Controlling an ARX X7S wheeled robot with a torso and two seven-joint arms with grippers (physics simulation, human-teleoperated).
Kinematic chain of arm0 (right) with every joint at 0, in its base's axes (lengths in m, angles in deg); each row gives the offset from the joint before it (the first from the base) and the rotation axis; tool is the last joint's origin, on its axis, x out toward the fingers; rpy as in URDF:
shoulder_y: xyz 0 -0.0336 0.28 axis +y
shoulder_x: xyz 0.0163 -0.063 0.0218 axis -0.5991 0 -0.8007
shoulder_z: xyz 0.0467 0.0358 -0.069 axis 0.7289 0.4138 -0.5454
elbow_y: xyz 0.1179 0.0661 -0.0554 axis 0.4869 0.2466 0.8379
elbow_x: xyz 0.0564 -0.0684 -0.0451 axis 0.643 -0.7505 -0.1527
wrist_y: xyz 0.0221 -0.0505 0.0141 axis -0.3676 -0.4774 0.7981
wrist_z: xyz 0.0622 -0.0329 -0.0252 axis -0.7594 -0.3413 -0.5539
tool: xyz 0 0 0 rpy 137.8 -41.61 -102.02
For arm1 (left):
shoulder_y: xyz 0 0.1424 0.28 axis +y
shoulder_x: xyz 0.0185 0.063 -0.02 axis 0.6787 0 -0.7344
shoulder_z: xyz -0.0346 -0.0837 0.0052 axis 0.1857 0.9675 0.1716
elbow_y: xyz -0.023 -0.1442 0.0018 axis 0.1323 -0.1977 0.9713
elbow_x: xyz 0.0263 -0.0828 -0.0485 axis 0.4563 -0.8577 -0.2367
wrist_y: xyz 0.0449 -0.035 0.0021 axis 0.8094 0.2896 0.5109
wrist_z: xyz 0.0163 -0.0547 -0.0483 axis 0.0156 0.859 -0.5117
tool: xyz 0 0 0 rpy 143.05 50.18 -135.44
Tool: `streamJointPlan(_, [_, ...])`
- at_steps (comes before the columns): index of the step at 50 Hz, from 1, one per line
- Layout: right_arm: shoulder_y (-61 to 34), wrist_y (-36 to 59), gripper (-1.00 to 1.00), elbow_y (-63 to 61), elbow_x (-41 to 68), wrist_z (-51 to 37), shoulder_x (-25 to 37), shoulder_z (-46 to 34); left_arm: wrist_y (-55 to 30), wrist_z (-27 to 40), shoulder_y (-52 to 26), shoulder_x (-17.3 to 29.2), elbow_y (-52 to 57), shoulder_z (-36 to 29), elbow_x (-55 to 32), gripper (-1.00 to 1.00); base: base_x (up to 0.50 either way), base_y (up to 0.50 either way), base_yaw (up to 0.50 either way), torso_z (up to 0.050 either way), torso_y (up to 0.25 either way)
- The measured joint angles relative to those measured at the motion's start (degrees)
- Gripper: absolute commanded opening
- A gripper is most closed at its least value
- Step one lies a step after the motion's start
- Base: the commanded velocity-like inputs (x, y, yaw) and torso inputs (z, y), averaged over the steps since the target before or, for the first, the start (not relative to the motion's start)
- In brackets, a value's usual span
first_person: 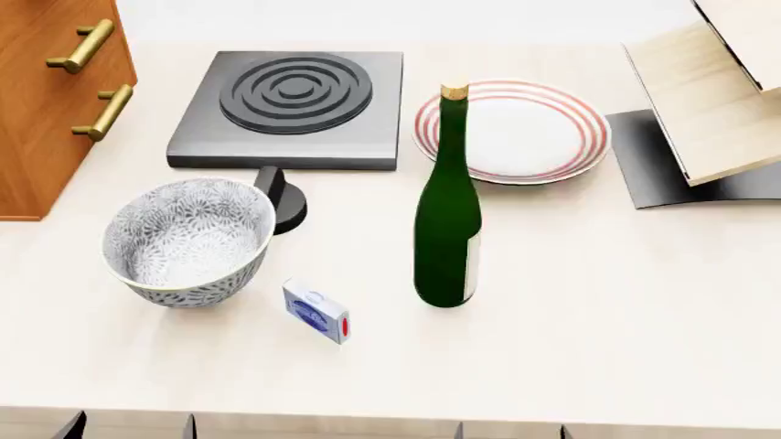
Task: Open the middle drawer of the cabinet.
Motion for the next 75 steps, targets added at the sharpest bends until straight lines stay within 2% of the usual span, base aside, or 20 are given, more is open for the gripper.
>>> streamJointPlan(11, [1.18, 2.64, 1.0, -6.04, -0.6, -2.53, 1.34, -1.7, -2.07, 2.77, 0.5, 1.27, 3.78, -1.24, -0.12, 1.0, 0.0, 0.0, 0.0, 0.0, 0.0])
streamJointPlan(33, [6.8, 14.14, 1.0, -36.4, -1.58, -6.79, 4.11, -4.5, -14.02, 5.88, 6.5, 4.58, 33.65, -4.61, -1.25, 1.0, 0.0, 0.0, 0.0, 0.0, 0.0])
streamJointPlan(46, [8.22, 18.96, 1.0, -48.53, -0.73, -8.08, 5.33, -5.17, -19.28, 7.23, 8.48, 6.08, 46.52, -5.47, -2.17, 1.0, 0.0, 0.0, 0.0, 0.0, 0.0])
streamJointPlan(52, [8.33, 19.98, 1.0, -51.06, -0.3, -8.68, 5.84, -5.28, -20.12, 7.77, 8.83, 6.6, 49.12, -5.73, -2.59, 1.0, 0.06, 0.0, 0.0, 0.0, 0.0])
streamJointPlan(70, [8.05, 21.95, 1.0, -53.57, 1.65, -10.13, 7.11, -5.38, -21.37, 9.31, 8.9, 7.89, 51.34, -6.6, -3.24, 1.0, 0.5, 0.0, 0.0, 0.0, 0.0])
streamJointPlan(75, [7.98, 22.19, 1.0, -53.74, 1.94, -10.51, 7.45, -5.58, -22.51, 9.69, 8.5, 8.06, 51.67, -6.48, -3.9, 1.0, 0.5, 0.0, 0.0, 0.05, 0.0])
